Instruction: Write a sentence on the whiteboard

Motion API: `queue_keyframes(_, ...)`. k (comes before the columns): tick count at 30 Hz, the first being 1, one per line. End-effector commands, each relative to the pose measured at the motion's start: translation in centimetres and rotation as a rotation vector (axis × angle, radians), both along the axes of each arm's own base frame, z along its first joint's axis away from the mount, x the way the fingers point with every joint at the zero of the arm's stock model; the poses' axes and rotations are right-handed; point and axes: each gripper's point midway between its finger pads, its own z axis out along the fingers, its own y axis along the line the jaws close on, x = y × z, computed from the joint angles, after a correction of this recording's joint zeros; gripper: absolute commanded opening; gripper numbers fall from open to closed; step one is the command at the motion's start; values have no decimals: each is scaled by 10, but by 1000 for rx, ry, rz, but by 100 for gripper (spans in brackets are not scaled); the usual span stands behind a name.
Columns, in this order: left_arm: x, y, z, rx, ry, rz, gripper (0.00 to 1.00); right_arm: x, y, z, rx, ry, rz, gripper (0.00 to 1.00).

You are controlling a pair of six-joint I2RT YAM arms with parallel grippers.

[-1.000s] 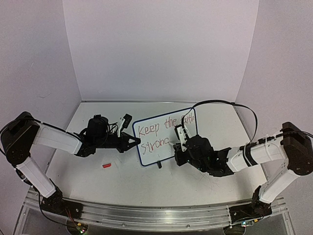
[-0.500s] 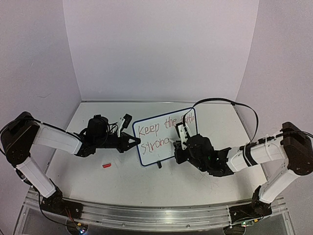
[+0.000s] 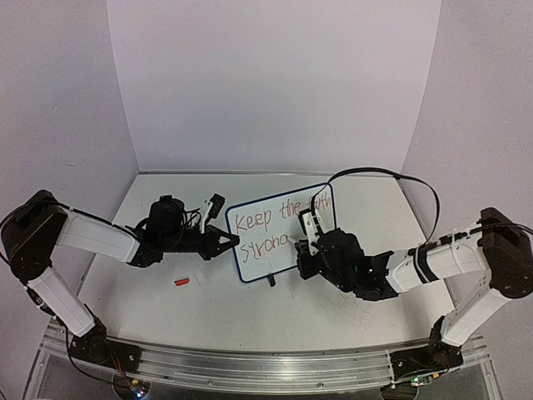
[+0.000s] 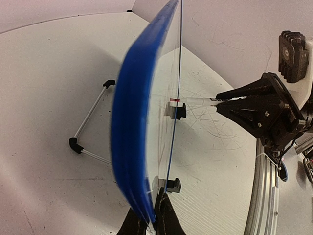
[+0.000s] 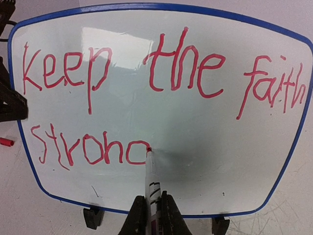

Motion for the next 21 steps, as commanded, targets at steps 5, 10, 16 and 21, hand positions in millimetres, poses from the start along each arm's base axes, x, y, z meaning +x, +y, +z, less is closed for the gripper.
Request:
queue_keyframes(5, 22, 27, -26, 142, -42, 133, 0, -8, -1, -7, 8, 38, 11, 0)
queue_keyframes(10, 22, 27, -24, 139, -45, 135, 0, -10, -1, -11, 1, 50, 13, 0)
queue_keyframes(16, 21, 28, -24, 139, -47, 136, 0, -15, -4, -19, -10, 73, 17, 0)
queue_keyframes(21, 22, 28, -23, 139, -50, 136, 0, -19, -3, -26, -20, 89, 28, 0)
